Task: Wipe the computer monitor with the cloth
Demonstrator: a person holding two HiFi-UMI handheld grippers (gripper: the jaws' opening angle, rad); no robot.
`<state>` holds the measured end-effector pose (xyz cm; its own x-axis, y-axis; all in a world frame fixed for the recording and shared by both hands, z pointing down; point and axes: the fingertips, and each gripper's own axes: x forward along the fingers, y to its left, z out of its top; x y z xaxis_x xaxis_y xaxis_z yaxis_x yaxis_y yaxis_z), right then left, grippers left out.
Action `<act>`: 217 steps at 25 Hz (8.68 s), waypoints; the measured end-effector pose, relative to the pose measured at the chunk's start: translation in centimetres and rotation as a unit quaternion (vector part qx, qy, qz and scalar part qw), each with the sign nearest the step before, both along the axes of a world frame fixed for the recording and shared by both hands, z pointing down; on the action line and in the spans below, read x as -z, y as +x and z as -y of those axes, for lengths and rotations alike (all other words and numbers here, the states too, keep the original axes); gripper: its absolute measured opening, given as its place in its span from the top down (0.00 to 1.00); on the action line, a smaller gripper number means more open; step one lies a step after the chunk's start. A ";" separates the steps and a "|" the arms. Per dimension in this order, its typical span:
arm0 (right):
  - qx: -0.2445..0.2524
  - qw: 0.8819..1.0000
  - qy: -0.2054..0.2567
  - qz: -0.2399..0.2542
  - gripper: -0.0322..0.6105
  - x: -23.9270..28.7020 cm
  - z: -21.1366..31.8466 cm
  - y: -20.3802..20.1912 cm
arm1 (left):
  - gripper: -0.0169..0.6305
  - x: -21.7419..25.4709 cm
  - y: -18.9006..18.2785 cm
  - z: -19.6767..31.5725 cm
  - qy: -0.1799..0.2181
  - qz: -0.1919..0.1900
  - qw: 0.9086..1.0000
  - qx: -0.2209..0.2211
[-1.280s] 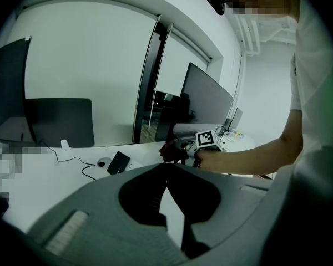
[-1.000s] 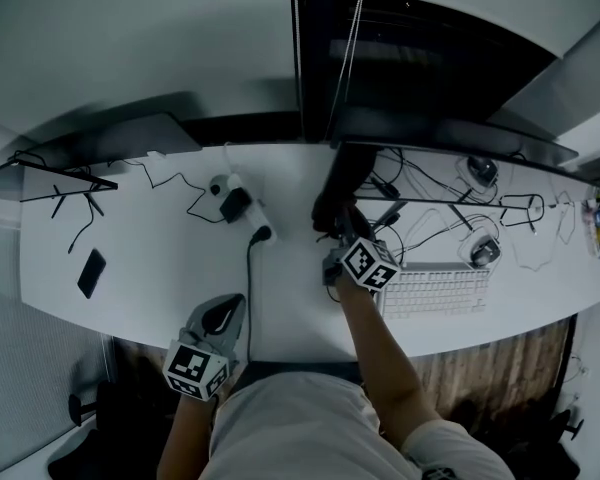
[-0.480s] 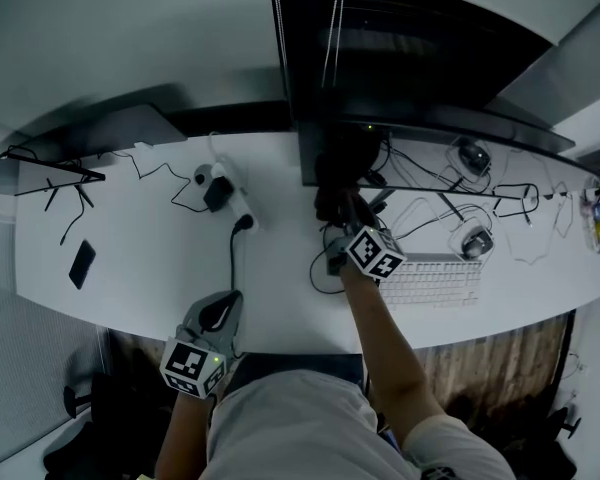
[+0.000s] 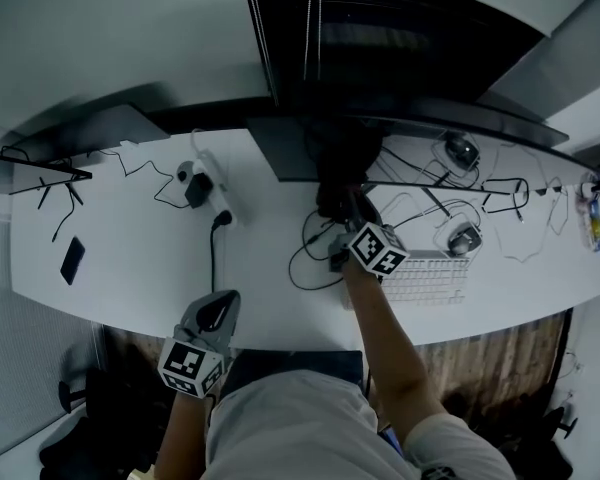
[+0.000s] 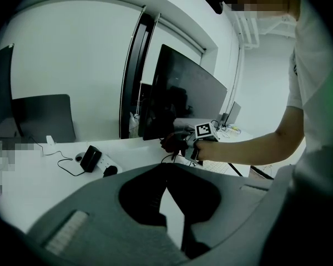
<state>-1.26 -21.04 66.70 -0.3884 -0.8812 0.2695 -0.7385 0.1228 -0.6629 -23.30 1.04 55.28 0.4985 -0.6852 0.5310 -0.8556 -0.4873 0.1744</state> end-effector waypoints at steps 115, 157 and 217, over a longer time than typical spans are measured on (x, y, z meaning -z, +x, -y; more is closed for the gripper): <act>-0.096 0.987 0.126 0.001 0.84 16.3 -0.3 47.9 | 0.96 1.2 33.4 4.8 0.016 -0.024 0.989 -0.146; -0.088 0.959 0.266 -0.034 0.84 36.4 -2.0 47.1 | 0.96 6.1 33.2 5.7 0.080 -0.071 0.982 -0.156; 0.071 0.976 0.195 -0.057 0.84 25.9 -17.0 13.0 | 0.96 9.6 18.0 3.0 0.122 -0.104 0.980 -0.114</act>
